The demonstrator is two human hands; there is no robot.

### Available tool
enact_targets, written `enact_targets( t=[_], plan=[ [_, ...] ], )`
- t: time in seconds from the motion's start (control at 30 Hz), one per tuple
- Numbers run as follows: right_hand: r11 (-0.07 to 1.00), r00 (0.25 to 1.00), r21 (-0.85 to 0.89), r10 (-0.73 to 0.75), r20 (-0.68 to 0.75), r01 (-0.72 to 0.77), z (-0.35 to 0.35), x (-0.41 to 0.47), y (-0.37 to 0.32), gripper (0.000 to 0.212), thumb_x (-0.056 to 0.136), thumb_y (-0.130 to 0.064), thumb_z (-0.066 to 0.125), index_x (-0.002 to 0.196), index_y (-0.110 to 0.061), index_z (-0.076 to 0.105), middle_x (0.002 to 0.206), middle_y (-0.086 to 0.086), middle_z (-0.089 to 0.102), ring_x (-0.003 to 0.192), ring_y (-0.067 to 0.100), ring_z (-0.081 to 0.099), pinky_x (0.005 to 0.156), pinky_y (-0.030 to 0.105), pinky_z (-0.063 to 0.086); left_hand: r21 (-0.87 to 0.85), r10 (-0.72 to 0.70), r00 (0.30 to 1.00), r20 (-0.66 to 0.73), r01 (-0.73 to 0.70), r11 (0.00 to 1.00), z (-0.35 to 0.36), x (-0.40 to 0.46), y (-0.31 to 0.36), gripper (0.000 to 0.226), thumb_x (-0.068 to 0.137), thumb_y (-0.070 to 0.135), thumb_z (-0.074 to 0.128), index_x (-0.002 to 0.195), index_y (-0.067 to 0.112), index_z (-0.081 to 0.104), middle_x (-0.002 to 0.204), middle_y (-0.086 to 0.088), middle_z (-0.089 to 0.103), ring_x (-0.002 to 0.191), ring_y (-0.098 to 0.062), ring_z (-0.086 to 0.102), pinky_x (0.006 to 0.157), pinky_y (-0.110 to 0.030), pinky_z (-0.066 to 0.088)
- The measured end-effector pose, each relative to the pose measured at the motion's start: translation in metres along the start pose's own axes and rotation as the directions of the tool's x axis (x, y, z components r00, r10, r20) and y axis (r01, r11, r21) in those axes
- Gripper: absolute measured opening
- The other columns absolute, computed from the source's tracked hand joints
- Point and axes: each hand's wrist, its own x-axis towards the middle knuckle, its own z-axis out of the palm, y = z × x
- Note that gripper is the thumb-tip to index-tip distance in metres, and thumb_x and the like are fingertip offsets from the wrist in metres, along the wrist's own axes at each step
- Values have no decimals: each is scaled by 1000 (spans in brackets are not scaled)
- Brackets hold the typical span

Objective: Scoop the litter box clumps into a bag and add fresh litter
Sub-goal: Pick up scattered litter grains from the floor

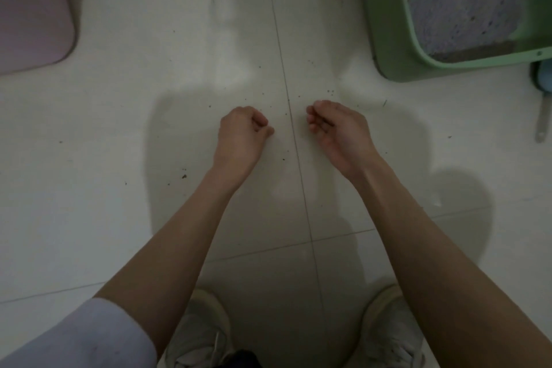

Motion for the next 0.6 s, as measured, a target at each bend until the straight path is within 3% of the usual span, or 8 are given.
enact_targets(
  t=[0.07,0.23,0.27,0.33,0.4,0.47,0.53,0.6],
  plan=[
    [1000,1000,-1,11,5,-11,1,6,-2,15,90,5,49,81,-3,57,73,8,61,62,12,58,59,18,49,52,26,1000,-9,-25,998,1,1,0,14,81,19,67,90,9,70,90,-6,63,78,-13,51,67,-14,29],
    [859,980,-492,-191,-56,139,14,26,-8,24,88,0,47,71,-13,59,68,3,60,59,10,54,54,17,42,94,75,995,72,-81,992,-3,1,2,15,87,20,61,90,7,69,88,-6,58,83,-21,53,70,-19,31],
    [874,979,-466,-190,-70,137,18,29,-11,24,87,0,48,68,-12,58,66,3,59,57,11,52,53,18,41,24,63,995,72,-65,998,-6,1,2,13,87,19,61,89,9,68,84,-3,56,79,-17,51,67,-17,31],
    [976,991,-206,-94,-92,73,22,33,-16,26,87,-3,47,63,-8,54,55,4,56,50,13,48,48,20,36,-257,-18,997,80,38,966,-16,0,0,9,86,18,62,84,11,66,77,2,58,72,-10,52,67,-15,36],
    [991,998,120,64,-20,-61,21,35,-19,32,91,-12,44,60,-10,46,44,-1,46,41,11,39,41,20,29,-641,-111,983,148,181,746,-31,-1,-5,8,88,11,60,81,9,64,74,1,61,67,-6,57,67,-16,45],
    [955,987,256,137,78,-153,16,35,-17,39,94,-21,43,55,-14,42,40,-4,34,35,10,29,38,20,22,-855,-142,966,216,257,451,-43,-1,-13,12,88,1,55,79,7,62,71,0,64,64,-6,60,67,-15,49],
    [949,980,259,153,126,-182,11,34,-13,46,93,-24,43,48,-16,39,40,-4,29,34,10,25,37,20,19,-906,-174,959,223,269,327,-53,1,-21,15,87,-5,52,80,6,60,65,2,66,62,-6,62,66,-14,51],
    [972,981,157,158,114,-175,10,32,-11,51,93,-22,41,43,-19,33,39,-3,32,35,12,27,38,20,21,-912,-219,951,219,280,299,-62,3,-29,19,87,-7,48,83,6,60,62,3,66,61,-7,62,64,-14,50]
  ],
)
